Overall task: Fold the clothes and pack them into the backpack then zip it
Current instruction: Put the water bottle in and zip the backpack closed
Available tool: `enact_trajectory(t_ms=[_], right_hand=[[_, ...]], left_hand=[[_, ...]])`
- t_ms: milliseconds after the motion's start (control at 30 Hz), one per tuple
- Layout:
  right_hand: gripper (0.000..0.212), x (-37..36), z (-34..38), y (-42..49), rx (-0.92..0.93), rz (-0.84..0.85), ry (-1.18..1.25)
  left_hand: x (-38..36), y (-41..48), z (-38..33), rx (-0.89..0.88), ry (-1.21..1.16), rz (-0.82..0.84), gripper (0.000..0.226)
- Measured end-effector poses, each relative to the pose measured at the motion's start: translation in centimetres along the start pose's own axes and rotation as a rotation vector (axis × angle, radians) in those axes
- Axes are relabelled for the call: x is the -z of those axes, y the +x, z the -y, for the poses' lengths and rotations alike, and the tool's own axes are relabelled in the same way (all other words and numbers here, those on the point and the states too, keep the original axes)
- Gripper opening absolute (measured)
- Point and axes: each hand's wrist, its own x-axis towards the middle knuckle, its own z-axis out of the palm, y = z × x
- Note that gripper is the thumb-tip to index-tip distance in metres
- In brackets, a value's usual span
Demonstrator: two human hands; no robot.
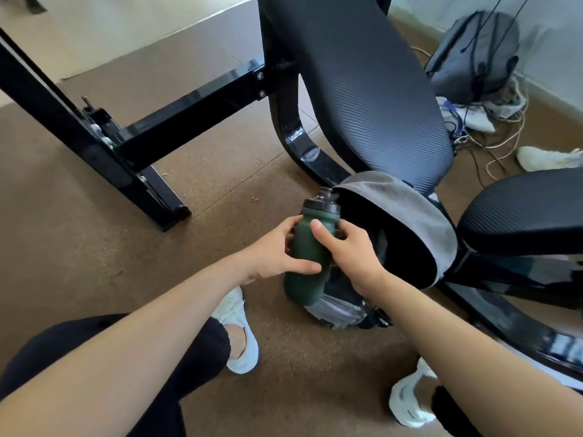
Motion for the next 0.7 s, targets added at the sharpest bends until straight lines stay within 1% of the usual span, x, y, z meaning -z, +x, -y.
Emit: enact_trajectory(t_ms=[33,100,167,233,300,367,400,433,467,500,567,600,700], right_hand=[[0.037,-0.3,0.1,0.7,-0.022,0.032,0.013],[0.037,-1.0,0.7,2.3,0.002,0.084,-0.046],[0.041,-1.4,1.2,4.4,0.091,0.063,-0.224],[0.048,-1.7,1.7,6.9,0.216,-0.021,-0.492],[0.051,-1.5,1.9,9.4,0.380,-0.074,-0.791],[0.052,-1.4,1.8,11.4,0.543,-0.056,-1.205],[0.055,-1.4,1.5,12.2,0.560,-0.029,-1.421],[0.058,-1.5,1.3,12.6,0.518,0.002,-1.597],[0.057,-1.6,1.0,12.8,0.456,0.037,-1.712],[0.051,-1.5,0.6,12.7,0.400,0.077,-1.771],[0.023,-1.2,0.0,11.8,0.315,0.150,-1.784],[0.012,-0.7,-0.5,11.2,0.258,0.186,-1.779],[0.018,1.4,-2.2,8.8,0.150,0.223,-1.800]], left_hand=[[0.4,0.3,0.2,0.000,0.001,-0.038,0.090],[1.3,1.1,0.6,0.010,-0.038,-0.123,0.083],[2.4,2.1,1.3,0.031,-0.054,-0.231,0.083],[3.6,2.9,2.0,0.058,-0.040,-0.364,0.087],[4.5,3.3,2.5,0.092,-0.065,-0.492,0.087],[5.1,3.7,2.9,0.108,-0.112,-0.584,0.087],[5.4,3.8,3.0,0.111,-0.122,-0.614,0.088],[5.6,4.0,3.0,0.113,-0.127,-0.638,0.090],[5.7,4.1,3.0,0.115,-0.130,-0.654,0.091],[5.8,4.2,2.9,0.115,-0.135,-0.663,0.091],[5.9,4.3,2.9,0.114,-0.144,-0.666,0.088],[5.9,4.3,2.8,0.114,-0.145,-0.666,0.086],[5.6,4.2,2.8,0.116,-0.132,-0.673,0.085]])
